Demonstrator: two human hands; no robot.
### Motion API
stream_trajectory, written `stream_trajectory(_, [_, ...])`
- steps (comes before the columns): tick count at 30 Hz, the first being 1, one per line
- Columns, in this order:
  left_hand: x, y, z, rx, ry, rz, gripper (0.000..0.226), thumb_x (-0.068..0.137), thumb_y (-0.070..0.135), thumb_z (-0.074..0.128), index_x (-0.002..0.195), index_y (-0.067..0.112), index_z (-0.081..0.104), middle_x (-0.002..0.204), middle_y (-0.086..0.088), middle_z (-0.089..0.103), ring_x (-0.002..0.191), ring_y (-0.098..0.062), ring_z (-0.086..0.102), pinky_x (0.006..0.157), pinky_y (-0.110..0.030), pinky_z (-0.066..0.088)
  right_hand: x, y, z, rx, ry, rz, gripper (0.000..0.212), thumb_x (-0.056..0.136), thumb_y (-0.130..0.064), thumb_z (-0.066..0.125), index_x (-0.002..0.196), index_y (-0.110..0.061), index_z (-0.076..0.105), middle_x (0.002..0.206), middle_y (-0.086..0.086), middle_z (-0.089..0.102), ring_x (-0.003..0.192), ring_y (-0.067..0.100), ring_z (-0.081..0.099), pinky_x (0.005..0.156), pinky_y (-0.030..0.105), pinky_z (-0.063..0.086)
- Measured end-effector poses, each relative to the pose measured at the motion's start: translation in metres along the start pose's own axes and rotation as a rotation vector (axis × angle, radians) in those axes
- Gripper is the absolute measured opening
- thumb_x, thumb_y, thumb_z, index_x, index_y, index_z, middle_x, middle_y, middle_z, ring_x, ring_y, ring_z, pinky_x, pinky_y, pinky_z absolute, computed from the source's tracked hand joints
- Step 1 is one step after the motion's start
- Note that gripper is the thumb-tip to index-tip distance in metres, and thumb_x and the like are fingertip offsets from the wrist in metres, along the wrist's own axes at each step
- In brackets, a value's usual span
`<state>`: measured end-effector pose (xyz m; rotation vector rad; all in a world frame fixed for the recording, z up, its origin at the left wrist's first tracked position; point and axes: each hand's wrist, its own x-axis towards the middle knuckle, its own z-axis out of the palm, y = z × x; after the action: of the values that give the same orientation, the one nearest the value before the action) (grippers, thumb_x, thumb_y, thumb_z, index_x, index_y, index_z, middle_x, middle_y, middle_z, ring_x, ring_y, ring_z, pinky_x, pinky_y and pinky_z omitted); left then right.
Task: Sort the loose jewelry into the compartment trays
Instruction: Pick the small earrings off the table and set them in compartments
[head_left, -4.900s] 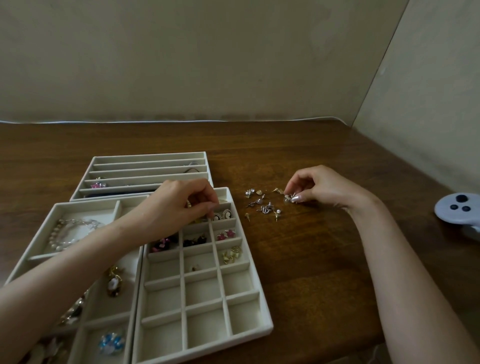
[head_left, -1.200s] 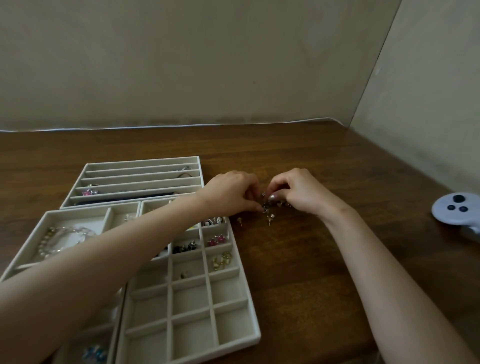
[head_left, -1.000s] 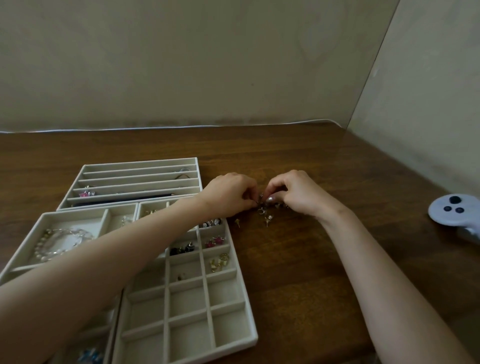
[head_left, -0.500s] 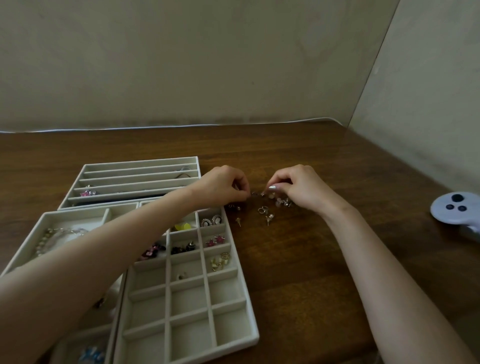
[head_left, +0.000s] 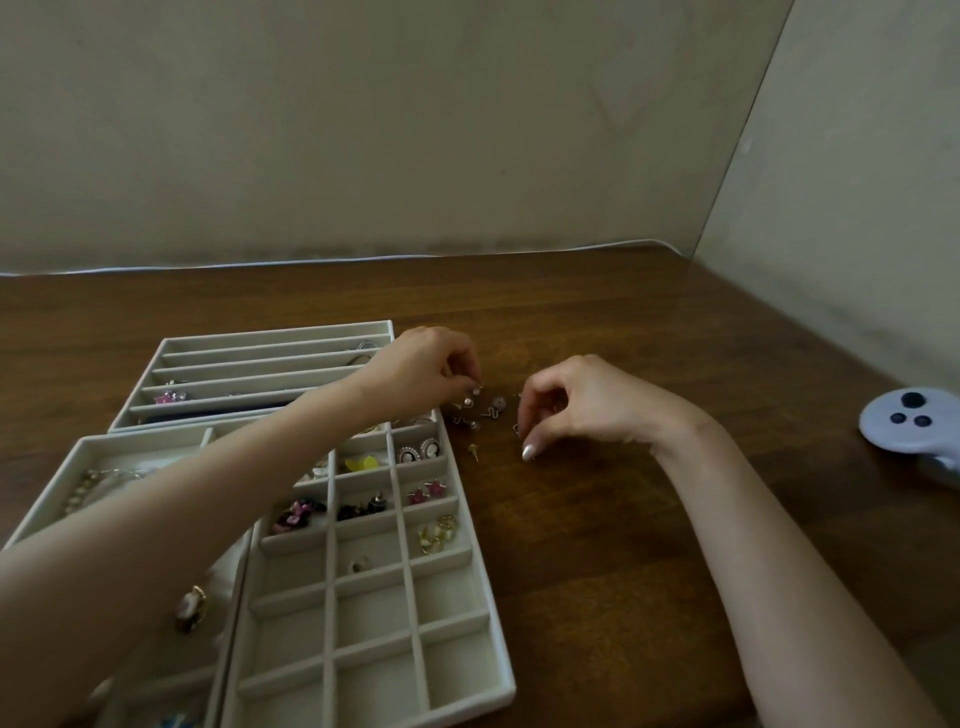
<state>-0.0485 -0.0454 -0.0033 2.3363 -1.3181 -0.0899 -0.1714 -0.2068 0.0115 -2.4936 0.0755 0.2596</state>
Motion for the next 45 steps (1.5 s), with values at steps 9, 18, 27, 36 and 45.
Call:
stream_trajectory(9, [-0.01,-0.008,-0.012,-0.01,0.095,-0.03,0.004,0.089,0.018,0.059,0.092,0.018,0.062,0.091,0.007,0.058,0.075,0.0,0.051,0.065,-0.012,0.039,0.0,-0.002,0.003,-0.114,0.026,-0.066,0.021,0.082,-0.01,0.069,0.078,-0.03,0.066,0.098,-0.019,0.054,0.096,0.002,0.052,0.082,0.024,0.043])
stream_trajectory(18, [-0.024,-0.004,-0.016,-0.055,0.057,-0.018,0.005,0.088,0.02,0.059,0.092,0.02,0.063,0.086,0.013,0.057,0.078,0.001,0.054,0.065,-0.01,0.041,-0.003,0.003,-0.003,-0.044,0.016,-0.036,0.03,0.08,-0.003,0.07,0.085,-0.032,0.064,0.098,-0.01,0.063,0.088,0.005,0.061,0.079,0.026,0.052])
stream_trajectory(27, [-0.06,-0.004,-0.025,-0.061,0.019,0.02,0.004,0.088,0.023,0.06,0.089,0.025,0.063,0.083,0.017,0.059,0.074,0.008,0.054,0.066,-0.007,0.043,0.002,0.001,0.003,-0.098,-0.017,-0.034,0.018,0.08,-0.012,0.071,0.078,-0.029,0.065,0.098,-0.013,0.06,0.096,0.003,0.054,0.088,0.031,0.046])
stream_trajectory(36, [-0.095,-0.013,-0.037,-0.253,0.044,-0.031,0.007,0.085,0.021,0.063,0.091,0.022,0.067,0.083,0.008,0.067,0.074,-0.004,0.063,0.065,-0.019,0.051,-0.012,-0.047,0.031,0.356,0.007,-0.386,0.018,0.083,0.0,0.064,0.09,-0.017,0.061,0.091,-0.004,0.063,0.084,0.01,0.061,0.075,0.024,0.051])
stream_trajectory(45, [-0.1,-0.03,-0.032,-0.276,0.172,-0.038,0.006,0.085,0.019,0.062,0.087,0.023,0.066,0.078,0.013,0.066,0.074,-0.003,0.062,0.064,-0.017,0.049,-0.008,-0.063,0.055,0.318,0.142,-0.491,0.021,0.083,-0.008,0.068,0.1,-0.02,0.063,0.093,-0.001,0.064,0.082,0.008,0.059,0.071,0.02,0.049])
